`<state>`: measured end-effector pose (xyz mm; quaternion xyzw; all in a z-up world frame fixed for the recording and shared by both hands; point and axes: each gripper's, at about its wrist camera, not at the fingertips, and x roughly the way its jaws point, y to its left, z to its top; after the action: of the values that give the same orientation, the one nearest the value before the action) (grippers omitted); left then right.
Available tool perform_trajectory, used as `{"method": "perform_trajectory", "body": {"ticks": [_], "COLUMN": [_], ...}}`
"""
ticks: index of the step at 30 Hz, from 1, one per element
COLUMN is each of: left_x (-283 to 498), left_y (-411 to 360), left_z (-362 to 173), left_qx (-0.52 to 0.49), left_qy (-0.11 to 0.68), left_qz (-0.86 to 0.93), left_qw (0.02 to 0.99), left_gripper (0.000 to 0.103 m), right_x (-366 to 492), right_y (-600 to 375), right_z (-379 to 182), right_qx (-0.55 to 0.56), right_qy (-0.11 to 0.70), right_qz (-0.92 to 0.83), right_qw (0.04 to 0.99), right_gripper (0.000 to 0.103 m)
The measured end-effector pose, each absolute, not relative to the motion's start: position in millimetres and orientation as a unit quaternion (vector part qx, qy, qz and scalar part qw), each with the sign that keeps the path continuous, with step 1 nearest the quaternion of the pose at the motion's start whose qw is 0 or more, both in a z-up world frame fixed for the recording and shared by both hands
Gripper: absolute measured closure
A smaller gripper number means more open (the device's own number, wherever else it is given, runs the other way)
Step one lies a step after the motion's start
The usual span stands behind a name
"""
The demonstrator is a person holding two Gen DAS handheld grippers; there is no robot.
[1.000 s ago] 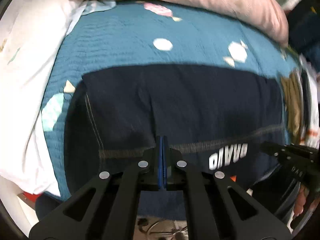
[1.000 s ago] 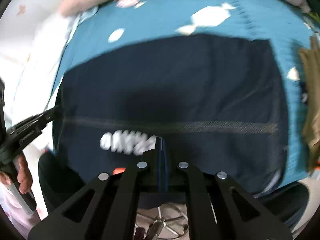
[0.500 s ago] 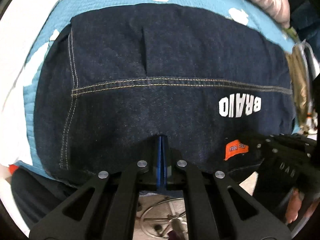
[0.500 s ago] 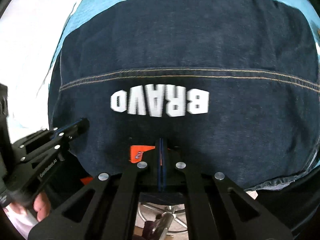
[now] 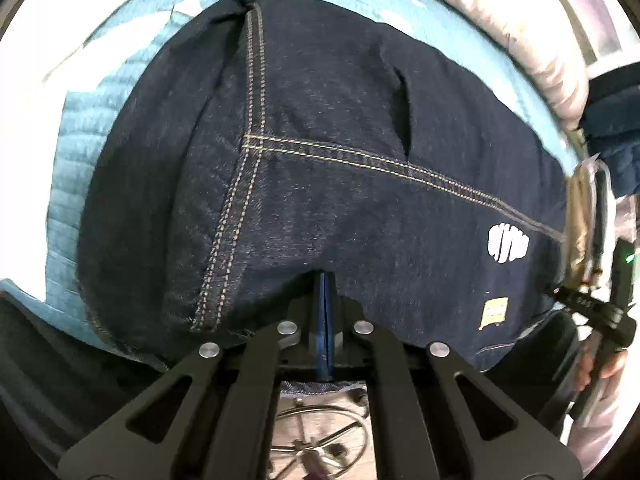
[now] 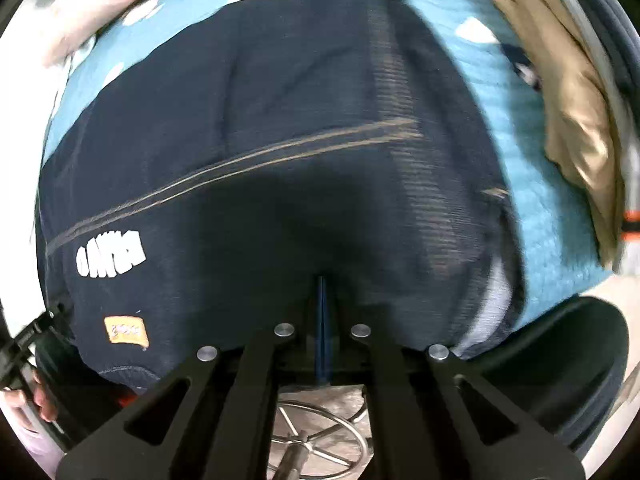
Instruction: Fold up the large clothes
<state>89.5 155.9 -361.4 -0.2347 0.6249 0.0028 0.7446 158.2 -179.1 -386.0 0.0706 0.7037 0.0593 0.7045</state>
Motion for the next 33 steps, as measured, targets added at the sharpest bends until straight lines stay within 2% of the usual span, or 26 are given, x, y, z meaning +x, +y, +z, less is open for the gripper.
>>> {"method": "perform_trajectory", "body": {"ticks": [7, 13, 19, 26, 33], "left_x": [88.8, 96.4, 102.0, 111.4, 140.4], "left_y": [163.2, 161.5, 147.6, 111.8, 69.1], "left_z": [-365.8, -341.3, -300.5, -273.5, -265.6], "left_qx": [-0.265, -0.193, -0.133, -0.093, -0.078], "left_qy": [0.613, 0.627, 0.595, 0.577, 0.579], "left_qz": [-0.003, 0.036, 0.050, 0.035, -0.003], "left_qw": [0.745, 0.754, 0.791, 0.811, 0.812], "left_gripper": [0.100, 0.101, 0.101, 0.101, 0.101], "right_x": [148.2, 143.9, 139.6, 137.9, 155.6], "right_y": [-183.6, -200.0, -185.6, -170.0, -145.6], "right_z": [-390.3, -372.1, -334.4, -294.8, -281.8], "right_qx": [0.080, 0.125, 0.140, 0.146, 0.141], "right_qy": [0.689, 0.684, 0.650, 0.617, 0.611], "right_qz": [0.058, 0.060, 0.100, 0.136, 0.162], "right_qw": [0.718, 0.716, 0.740, 0.761, 0.762], "right_gripper": [0.103, 0.100, 0.100, 0.098, 0.098]}}
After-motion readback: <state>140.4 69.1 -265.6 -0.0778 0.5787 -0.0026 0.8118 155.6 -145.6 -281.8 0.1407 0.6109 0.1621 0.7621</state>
